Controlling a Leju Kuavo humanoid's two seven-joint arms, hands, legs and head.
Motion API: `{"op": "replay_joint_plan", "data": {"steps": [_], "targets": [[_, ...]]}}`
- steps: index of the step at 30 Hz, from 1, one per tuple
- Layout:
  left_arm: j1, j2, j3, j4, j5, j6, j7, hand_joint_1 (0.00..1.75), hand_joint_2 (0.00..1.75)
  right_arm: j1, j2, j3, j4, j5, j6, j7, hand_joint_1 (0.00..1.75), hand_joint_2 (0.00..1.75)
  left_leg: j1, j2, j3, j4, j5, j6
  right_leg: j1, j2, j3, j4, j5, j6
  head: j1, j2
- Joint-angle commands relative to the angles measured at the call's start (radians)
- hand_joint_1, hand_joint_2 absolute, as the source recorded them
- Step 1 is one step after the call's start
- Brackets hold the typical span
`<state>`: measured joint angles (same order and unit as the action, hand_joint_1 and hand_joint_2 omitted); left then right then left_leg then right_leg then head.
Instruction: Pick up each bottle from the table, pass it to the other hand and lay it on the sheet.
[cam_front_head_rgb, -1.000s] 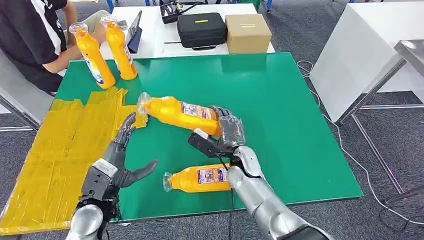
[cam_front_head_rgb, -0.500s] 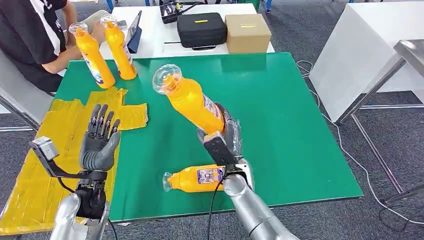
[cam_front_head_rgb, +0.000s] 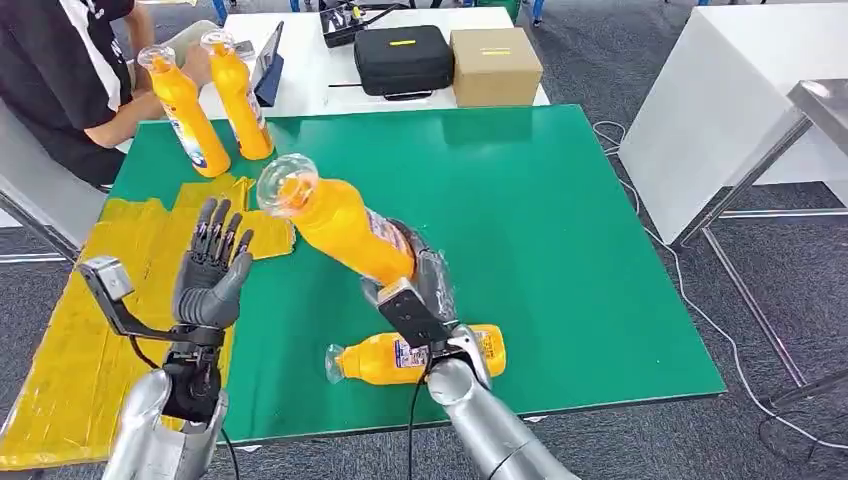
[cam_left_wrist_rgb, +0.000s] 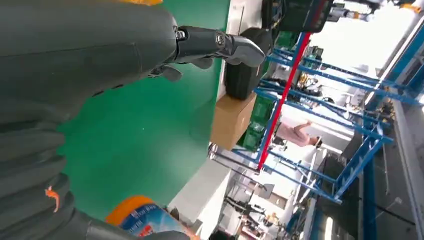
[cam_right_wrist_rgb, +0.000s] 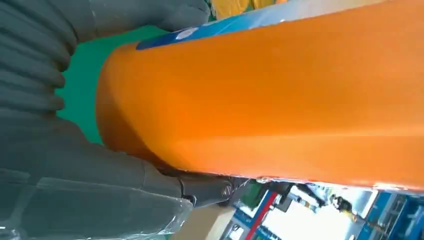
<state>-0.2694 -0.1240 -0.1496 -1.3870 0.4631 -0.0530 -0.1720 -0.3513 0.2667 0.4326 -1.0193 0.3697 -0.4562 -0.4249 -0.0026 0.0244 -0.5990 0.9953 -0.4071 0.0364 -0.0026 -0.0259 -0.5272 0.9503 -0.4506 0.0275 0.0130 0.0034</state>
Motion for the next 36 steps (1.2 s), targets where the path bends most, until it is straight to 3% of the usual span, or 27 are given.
{"op": "replay_joint_plan", "data": {"steps": [1, 25, 36], "targets": [[-0.059, -0.008, -0.070, 0.095, -0.034, 0.025, -0.025, 0.00, 1.75, -0.075, -0.008, 0.048, 0.085, 0.023, 0.008, 0.052, 1.75, 1.75, 0.000, -0.002, 0.001, 0.000, 0.000, -0.001, 0.000, 0.000, 0.001, -0.001, -0.001, 0.000, 0.000, 0.000], [-0.029, -0.034, -0.102, 0.063, -0.101, 0.056, -0.055, 0.00, 1.75, -0.081, -0.009, 0.062, 0.112, 0.059, 0.001, 0.094, 1.75, 1.75, 0.000, -0.003, 0.003, -0.001, -0.001, -0.002, 0.000, 0.001, 0.003, -0.001, -0.001, 0.000, 0.000, 0.000], [0.021, -0.041, -0.118, -0.014, -0.168, 0.103, -0.106, 0.00, 1.75, -0.155, 0.046, 0.075, 0.270, 0.075, 0.006, 0.143, 1.75, 1.75, 0.000, 0.000, 0.004, -0.001, -0.002, -0.003, 0.000, 0.004, 0.003, 0.000, -0.002, -0.001, 0.000, 0.000]]}}
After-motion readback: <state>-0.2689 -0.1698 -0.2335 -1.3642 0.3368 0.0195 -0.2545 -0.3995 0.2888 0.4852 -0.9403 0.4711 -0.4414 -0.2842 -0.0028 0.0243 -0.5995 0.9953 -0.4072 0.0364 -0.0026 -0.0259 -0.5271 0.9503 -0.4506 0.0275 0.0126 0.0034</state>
